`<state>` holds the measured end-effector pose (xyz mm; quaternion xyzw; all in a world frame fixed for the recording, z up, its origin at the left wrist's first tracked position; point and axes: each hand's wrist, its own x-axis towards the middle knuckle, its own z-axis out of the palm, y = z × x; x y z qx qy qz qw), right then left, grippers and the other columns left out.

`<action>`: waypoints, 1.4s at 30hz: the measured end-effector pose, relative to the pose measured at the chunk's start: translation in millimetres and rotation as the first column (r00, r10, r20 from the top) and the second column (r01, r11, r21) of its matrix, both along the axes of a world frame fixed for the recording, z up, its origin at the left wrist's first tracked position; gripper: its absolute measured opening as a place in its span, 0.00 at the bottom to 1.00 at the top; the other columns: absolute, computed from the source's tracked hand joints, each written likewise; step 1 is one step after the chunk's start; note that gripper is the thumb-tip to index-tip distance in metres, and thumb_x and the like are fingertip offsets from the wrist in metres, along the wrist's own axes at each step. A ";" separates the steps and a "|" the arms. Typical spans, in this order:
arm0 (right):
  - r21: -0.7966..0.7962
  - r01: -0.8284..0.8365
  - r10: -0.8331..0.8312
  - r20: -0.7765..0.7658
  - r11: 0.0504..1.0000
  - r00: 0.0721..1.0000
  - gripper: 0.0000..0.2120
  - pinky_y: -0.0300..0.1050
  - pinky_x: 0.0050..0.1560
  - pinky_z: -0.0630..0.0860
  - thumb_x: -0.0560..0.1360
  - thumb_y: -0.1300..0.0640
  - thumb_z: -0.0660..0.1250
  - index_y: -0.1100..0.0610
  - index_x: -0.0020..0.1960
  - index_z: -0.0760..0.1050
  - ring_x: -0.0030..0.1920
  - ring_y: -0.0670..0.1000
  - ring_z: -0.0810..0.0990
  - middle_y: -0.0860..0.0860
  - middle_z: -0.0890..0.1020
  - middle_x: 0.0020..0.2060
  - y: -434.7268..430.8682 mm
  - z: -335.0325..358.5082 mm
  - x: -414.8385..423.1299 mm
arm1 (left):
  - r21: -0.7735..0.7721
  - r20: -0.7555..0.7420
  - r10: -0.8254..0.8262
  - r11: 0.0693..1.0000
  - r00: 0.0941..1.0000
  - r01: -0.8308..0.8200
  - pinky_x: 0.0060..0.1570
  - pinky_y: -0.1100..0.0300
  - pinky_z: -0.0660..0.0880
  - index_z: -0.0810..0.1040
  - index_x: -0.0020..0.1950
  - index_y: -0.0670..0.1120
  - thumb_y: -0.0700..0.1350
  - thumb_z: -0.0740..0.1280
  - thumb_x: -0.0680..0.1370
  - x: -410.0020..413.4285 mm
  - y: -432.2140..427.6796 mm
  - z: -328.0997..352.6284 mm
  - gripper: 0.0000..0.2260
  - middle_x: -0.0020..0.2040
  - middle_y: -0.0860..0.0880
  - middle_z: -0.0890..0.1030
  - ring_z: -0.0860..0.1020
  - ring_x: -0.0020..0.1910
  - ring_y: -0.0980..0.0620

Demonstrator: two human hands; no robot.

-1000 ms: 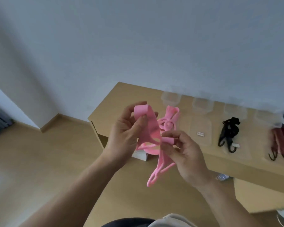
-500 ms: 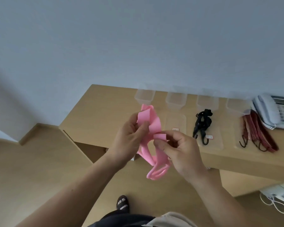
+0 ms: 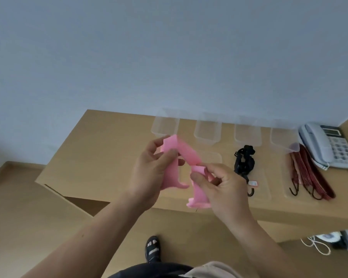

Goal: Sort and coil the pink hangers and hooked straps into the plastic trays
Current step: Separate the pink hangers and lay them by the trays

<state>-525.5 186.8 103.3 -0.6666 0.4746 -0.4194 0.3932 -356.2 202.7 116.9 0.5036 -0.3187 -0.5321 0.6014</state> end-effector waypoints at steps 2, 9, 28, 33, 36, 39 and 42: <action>0.049 -0.074 0.073 0.022 0.996 0.997 0.07 0.36 0.30 0.73 0.70 0.51 0.76 0.41 0.46 0.83 0.30 0.41 0.75 0.41 0.83 0.41 -11.7 1.2 13.4 | -0.018 -0.119 -0.012 1.000 0.993 0.010 0.45 0.45 0.81 0.74 0.65 0.50 0.42 0.68 0.79 7.5 -18.2 -1.2 0.14 0.54 0.40 0.84 0.83 0.50 0.40; 0.242 -0.270 0.250 0.111 0.932 0.962 0.08 0.43 0.38 0.80 0.70 0.49 0.74 0.48 0.48 0.85 0.37 0.48 0.83 0.47 0.86 0.44 -47.0 14.2 51.3 | -0.075 -0.134 -0.089 0.994 0.987 0.079 0.38 0.54 0.80 0.71 0.66 0.50 0.38 0.66 0.80 29.2 -67.0 -15.6 0.16 0.45 0.44 0.85 0.82 0.39 0.46; 0.469 -0.121 -0.025 0.293 0.875 0.956 0.14 0.49 0.46 0.81 0.67 0.49 0.73 0.55 0.48 0.85 0.44 0.56 0.84 0.57 0.86 0.44 -111.9 -7.3 53.5 | 0.066 -0.177 -0.464 0.875 0.868 0.480 0.64 0.50 0.74 0.73 0.72 0.52 0.43 0.57 0.73 42.1 -131.4 -50.5 0.27 0.65 0.44 0.79 0.76 0.65 0.44; 0.517 -0.211 -0.030 0.419 0.830 0.908 0.13 0.52 0.46 0.81 0.68 0.51 0.73 0.56 0.50 0.85 0.46 0.58 0.84 0.58 0.85 0.47 -133.6 -10.7 46.2 | 0.214 0.174 -0.650 0.759 0.740 0.615 0.55 0.49 0.78 0.77 0.62 0.40 0.48 0.65 0.78 58.6 -134.0 -50.5 0.16 0.55 0.36 0.81 0.81 0.51 0.40; 0.545 -0.166 -0.012 0.309 0.821 0.951 0.12 0.47 0.43 0.81 0.65 0.50 0.74 0.53 0.46 0.85 0.44 0.54 0.85 0.53 0.86 0.44 -141.1 -18.7 48.0 | 0.291 0.255 -0.584 0.806 0.771 0.515 0.44 0.53 0.78 0.78 0.52 0.36 0.53 0.68 0.79 67.3 -131.4 -62.3 0.19 0.47 0.35 0.82 0.81 0.42 0.46; 0.569 -0.094 -0.085 0.280 0.817 0.956 0.11 0.39 0.32 0.76 0.63 0.48 0.74 0.49 0.44 0.86 0.37 0.45 0.83 0.48 0.86 0.40 -147.6 -27.8 46.5 | 0.340 0.290 -0.477 0.862 0.830 0.376 0.39 0.57 0.78 0.80 0.50 0.38 0.44 0.66 0.81 81.6 -132.3 -80.1 0.09 0.44 0.38 0.84 0.82 0.37 0.50; 0.591 -0.089 -0.126 0.312 0.801 0.942 0.16 0.45 0.37 0.79 0.60 0.45 0.75 0.49 0.46 0.85 0.41 0.47 0.83 0.50 0.86 0.45 -153.5 -35.6 43.1 | 0.455 0.348 -0.483 0.836 0.803 0.306 0.36 0.55 0.77 0.80 0.51 0.38 0.41 0.65 0.81 91.3 -136.0 -104.3 0.07 0.43 0.41 0.85 0.81 0.35 0.50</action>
